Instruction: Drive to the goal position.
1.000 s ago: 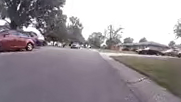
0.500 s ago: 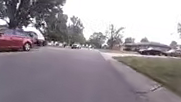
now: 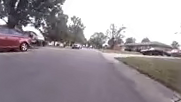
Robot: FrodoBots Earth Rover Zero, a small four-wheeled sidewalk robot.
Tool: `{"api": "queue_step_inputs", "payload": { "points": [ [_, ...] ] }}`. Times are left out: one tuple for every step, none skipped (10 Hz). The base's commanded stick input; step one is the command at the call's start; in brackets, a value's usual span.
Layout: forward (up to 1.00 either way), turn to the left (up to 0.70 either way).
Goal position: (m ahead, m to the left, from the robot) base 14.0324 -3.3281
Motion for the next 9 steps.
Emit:
{"api": "queue_step_inputs", "payload": {
  "points": [
    [1.0,0.0],
    [1.0,0.0],
    [1.0,0.0],
    [1.0,0.0],
    [1.0,-0.02],
    [1.0,-0.24],
    [1.0,-0.37],
    [1.0,-0.28],
    [1.0,0.0]
  ]
}}
